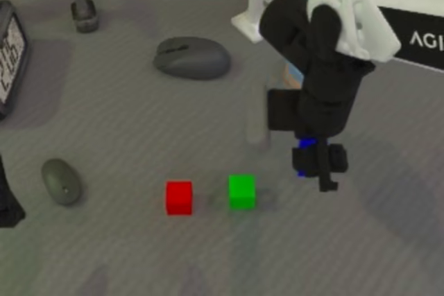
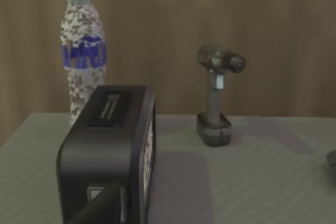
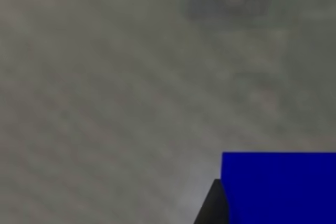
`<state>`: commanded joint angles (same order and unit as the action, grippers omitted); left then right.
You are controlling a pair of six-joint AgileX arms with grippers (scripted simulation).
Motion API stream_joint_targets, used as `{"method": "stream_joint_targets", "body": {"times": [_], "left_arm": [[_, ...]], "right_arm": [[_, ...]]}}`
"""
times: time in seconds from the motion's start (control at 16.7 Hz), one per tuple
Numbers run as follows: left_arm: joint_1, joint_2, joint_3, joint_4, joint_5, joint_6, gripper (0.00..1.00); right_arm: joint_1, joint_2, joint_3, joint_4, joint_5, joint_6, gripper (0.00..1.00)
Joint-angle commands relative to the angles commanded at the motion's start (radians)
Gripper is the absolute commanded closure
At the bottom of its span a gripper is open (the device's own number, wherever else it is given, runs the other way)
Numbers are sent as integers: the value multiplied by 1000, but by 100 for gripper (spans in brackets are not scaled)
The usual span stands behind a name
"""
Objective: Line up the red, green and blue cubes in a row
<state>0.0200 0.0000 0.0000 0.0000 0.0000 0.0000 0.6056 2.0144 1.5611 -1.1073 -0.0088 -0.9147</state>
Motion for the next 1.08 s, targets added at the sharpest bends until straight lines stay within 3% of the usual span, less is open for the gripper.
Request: {"method": "stream_joint_targets", "body": {"times": [0.36, 0.78, 1.08], "left_arm": [[0, 0, 0, 0, 0, 0, 0], [0, 0, 0, 0, 0, 0, 0], [0, 0, 0, 0, 0, 0, 0]], "right_arm": [[16, -4, -4, 1, 0, -26, 100], [19, 64, -147, 217, 0, -26, 100], [20, 77, -170, 246, 0, -27, 100]]}}
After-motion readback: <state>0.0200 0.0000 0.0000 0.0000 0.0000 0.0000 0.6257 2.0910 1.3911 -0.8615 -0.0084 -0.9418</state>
